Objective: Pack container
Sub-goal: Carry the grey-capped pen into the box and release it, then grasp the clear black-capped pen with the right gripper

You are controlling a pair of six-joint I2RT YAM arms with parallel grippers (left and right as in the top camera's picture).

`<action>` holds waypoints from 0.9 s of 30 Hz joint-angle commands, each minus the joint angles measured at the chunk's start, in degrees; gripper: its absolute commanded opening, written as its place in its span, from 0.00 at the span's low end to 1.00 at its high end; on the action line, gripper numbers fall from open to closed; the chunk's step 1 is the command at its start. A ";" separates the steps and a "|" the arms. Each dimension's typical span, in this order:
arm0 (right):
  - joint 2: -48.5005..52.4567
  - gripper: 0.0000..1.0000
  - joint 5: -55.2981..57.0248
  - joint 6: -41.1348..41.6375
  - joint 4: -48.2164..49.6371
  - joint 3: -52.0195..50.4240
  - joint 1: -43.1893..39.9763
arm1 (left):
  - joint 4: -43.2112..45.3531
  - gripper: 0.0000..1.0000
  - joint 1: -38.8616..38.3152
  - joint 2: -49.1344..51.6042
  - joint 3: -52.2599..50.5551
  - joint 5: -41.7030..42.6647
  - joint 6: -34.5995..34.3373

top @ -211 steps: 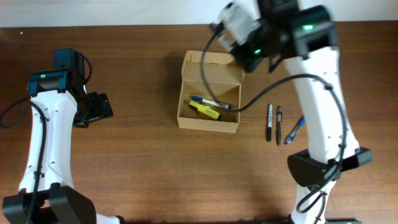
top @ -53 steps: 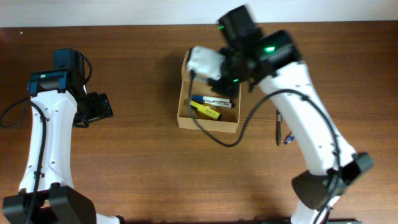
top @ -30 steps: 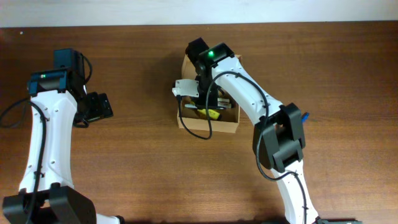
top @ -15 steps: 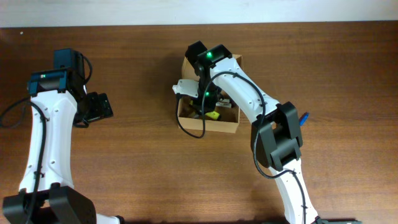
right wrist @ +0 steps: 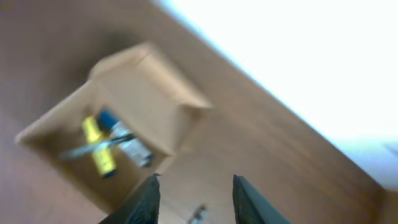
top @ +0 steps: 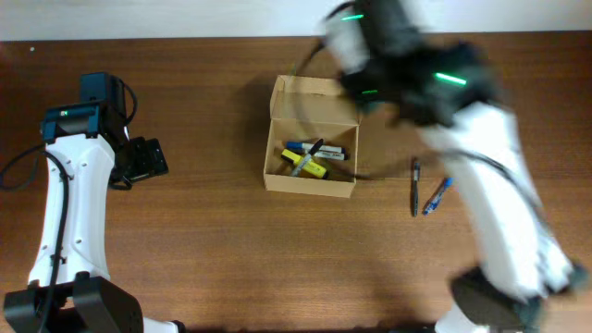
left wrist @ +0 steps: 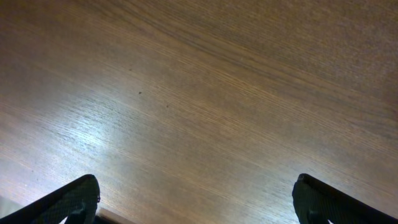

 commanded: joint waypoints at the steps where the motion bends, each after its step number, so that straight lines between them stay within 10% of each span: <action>1: -4.07 0.39 2.93 8.68 0.17 -1.86 -8.02 | 0.11 1.00 0.31 -1.51 -0.07 0.39 0.92; 11: -1.81 0.46 -7.26 16.87 -6.97 -18.86 -23.19 | 0.11 1.00 0.31 -1.51 -0.07 0.39 0.92; 27: 8.20 0.52 -15.93 18.95 19.45 -53.48 -24.02 | 0.11 1.00 0.31 -1.51 -0.07 0.39 0.92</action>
